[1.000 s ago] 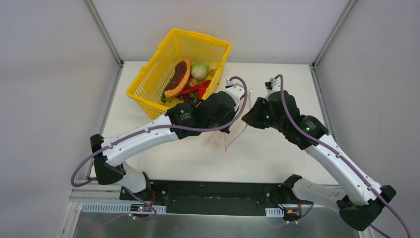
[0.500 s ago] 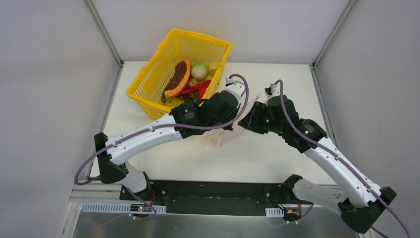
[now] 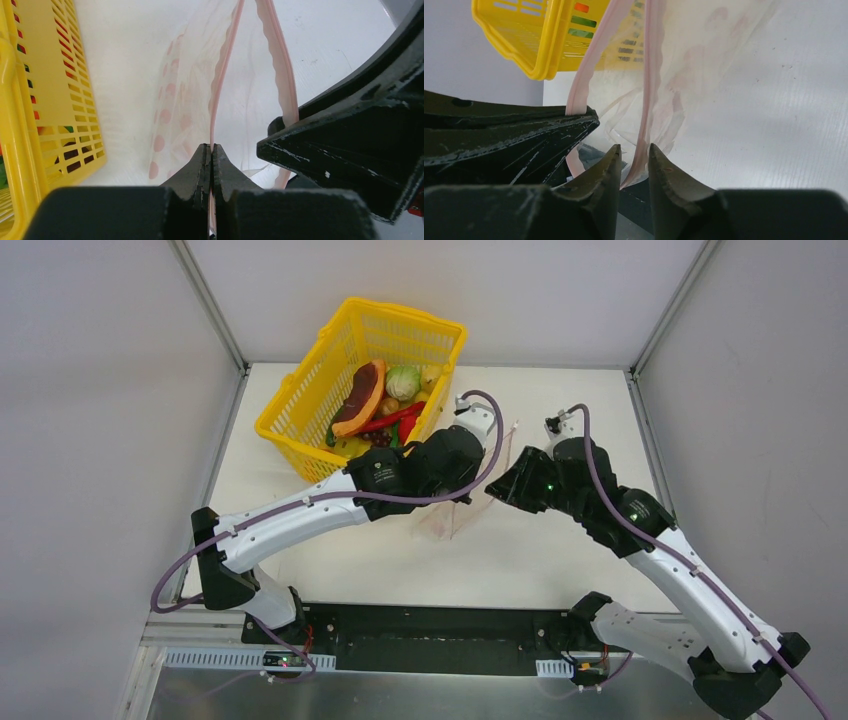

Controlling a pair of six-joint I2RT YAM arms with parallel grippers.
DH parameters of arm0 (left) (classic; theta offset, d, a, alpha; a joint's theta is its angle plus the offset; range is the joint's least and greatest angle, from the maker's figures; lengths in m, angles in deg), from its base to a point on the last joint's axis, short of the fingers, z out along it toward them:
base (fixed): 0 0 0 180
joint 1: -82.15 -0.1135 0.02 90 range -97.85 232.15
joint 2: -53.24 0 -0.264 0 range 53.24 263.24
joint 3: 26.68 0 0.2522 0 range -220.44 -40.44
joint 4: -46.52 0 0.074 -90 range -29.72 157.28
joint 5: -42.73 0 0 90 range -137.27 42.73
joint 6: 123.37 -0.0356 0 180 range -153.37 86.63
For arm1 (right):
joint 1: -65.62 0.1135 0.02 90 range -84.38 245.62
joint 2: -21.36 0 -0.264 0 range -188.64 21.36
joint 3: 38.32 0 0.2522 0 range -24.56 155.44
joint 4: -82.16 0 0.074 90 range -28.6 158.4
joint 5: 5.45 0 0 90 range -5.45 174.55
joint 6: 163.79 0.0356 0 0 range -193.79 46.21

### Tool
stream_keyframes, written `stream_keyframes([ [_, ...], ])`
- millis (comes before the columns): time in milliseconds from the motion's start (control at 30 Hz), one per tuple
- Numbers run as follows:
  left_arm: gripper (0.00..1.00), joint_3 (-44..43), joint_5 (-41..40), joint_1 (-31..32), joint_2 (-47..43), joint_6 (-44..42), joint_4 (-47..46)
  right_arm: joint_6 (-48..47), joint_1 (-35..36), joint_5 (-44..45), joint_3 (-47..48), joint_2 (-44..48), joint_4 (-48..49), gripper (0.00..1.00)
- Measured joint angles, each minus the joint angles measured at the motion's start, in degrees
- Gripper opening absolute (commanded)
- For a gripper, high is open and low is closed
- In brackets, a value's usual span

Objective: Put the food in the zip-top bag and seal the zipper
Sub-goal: Open the zipper of the food storage bag.

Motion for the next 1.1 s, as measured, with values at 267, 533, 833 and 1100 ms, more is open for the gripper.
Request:
stream_keyframes([
  [267,0.0,0.24,-0.09,0.33,0.0,0.0,0.0,0.0,0.0,-0.13,-0.02,-0.33,-0.11,0.12],
  [533,0.0,0.66,-0.24,0.33,-0.02,-0.02,0.02,-0.94,0.0,1.7,0.15,0.22,-2.12,0.38],
  [833,0.0,0.74,-0.2,1.9,0.09,-1.62,-0.26,-1.57,0.0,3.87,0.22,0.13,-2.71,0.32],
  [1100,0.0,0.7,-0.35,3.32,0.98,-3.74,-0.59,-1.29,0.0,6.25,0.22,0.76,-3.72,0.22],
])
